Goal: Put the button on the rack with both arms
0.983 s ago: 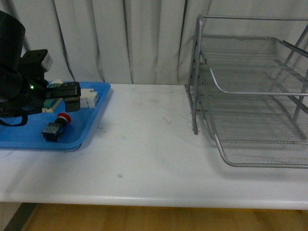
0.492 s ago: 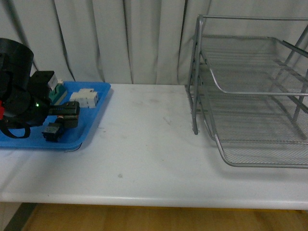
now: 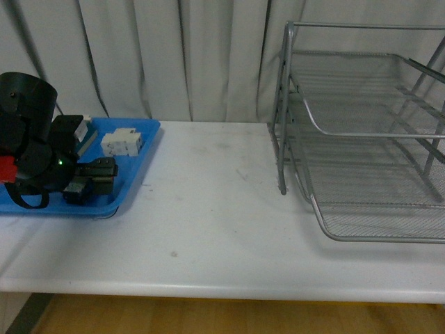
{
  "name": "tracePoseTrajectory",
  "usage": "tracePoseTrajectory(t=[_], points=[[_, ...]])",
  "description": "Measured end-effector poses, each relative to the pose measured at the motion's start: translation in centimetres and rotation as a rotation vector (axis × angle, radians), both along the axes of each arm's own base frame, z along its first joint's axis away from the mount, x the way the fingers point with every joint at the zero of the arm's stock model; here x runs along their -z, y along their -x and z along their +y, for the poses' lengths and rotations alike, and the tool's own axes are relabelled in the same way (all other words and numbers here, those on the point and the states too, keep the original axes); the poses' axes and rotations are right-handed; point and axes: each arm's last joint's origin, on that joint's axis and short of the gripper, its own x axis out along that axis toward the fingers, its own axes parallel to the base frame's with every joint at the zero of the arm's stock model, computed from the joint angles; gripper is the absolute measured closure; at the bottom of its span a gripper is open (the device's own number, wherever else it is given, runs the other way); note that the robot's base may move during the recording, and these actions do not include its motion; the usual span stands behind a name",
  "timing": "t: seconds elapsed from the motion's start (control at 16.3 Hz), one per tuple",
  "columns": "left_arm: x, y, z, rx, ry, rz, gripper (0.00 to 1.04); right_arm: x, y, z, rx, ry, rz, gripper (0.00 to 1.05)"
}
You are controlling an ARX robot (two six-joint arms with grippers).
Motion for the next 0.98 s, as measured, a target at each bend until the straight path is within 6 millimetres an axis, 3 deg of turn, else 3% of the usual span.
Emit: tracePoseTrajectory(t=[0.25, 0.31, 0.61, 0.74, 0.8, 0.92, 0.98], points=[[0.1, -0.1, 0.0, 0.015, -0.012, 0.011, 0.6, 0.0, 0.0, 0.0, 0.0, 0.0, 0.0, 0.07], [0.0, -0.1, 0.0, 0.015, -0.012, 0.012, 0.66, 0.0, 0.0, 0.0, 0.0, 0.0, 0.0, 0.07], [-1.4, 0.6, -0.2, 0.025, -0.006, -0.017, 0.69, 0.0, 0.0, 0.0, 0.0, 0.0, 0.0, 0.07], [-5.0, 1.9, -0.7, 0.048, 0.011, -0.114, 0.69, 0.0, 0.0, 0.0, 0.0, 0.0, 0.0, 0.07], [-8.0, 3.1, -1.1, 0.062, 0.029, -0.201, 0.69, 0.0, 0.0, 0.0, 0.0, 0.0, 0.0, 0.07], [-12.3, 6.5, -1.6, 0.073, 0.06, -0.337, 0.69, 0.0, 0.0, 0.0, 0.0, 0.0, 0.0, 0.07], [-13.9, 9.2, -1.9, 0.084, 0.09, -0.39, 0.69, 0.0, 0.0, 0.0, 0.0, 0.0, 0.0, 0.07]])
